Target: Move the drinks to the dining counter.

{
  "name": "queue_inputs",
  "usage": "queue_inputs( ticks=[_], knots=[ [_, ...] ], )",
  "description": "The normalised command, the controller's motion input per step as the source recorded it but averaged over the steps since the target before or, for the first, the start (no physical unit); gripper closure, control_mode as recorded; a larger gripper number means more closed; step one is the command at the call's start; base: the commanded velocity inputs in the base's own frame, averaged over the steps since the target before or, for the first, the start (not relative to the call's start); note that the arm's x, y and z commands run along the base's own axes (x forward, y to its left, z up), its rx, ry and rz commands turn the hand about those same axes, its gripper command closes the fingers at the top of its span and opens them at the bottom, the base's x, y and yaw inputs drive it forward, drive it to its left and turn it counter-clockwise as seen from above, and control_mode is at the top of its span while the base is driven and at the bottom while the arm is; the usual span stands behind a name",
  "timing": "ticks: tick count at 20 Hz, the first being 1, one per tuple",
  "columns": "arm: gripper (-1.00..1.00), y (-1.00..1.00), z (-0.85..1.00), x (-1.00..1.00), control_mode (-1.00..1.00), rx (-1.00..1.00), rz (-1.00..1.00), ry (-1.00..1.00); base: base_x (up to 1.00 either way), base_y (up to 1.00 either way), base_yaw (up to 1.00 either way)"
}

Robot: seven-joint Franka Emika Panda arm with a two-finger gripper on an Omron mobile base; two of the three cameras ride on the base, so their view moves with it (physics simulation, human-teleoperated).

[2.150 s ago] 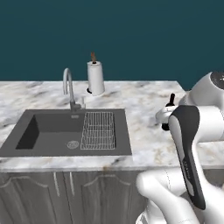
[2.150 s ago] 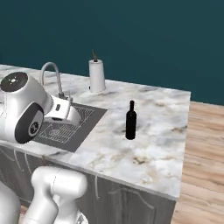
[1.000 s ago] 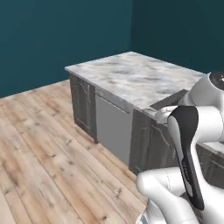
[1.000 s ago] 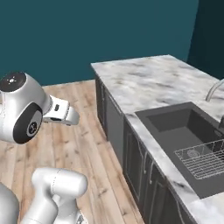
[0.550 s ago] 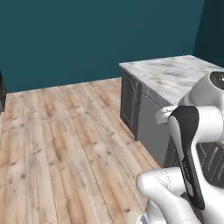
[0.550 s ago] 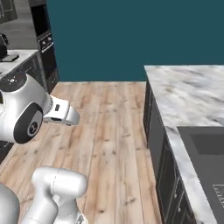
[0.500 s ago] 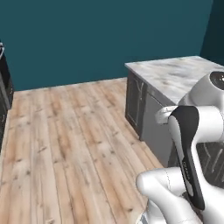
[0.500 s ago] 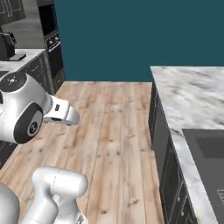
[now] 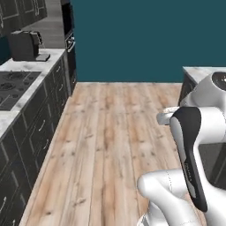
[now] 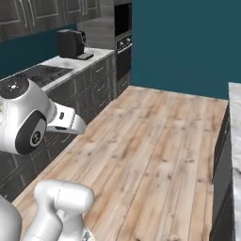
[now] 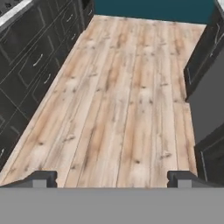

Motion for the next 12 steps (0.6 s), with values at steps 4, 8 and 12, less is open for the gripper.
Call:
queue_inputs(
  ticks=[4, 8, 12],
  knots=[
    [-1.00, 0.00, 0.00, 0.00, 1.00, 0.00, 0.00, 0.00, 0.02, 0.36, 0.48],
    [-1.00, 0.00, 0.00, 0.00, 1.00, 0.00, 0.00, 0.00, 0.08, 0.39, 0.47],
    [-1.00, 0.00, 0.00, 0.00, 1.00, 0.00, 0.00, 0.00, 0.09, 0.34, 0.43]
  ],
)
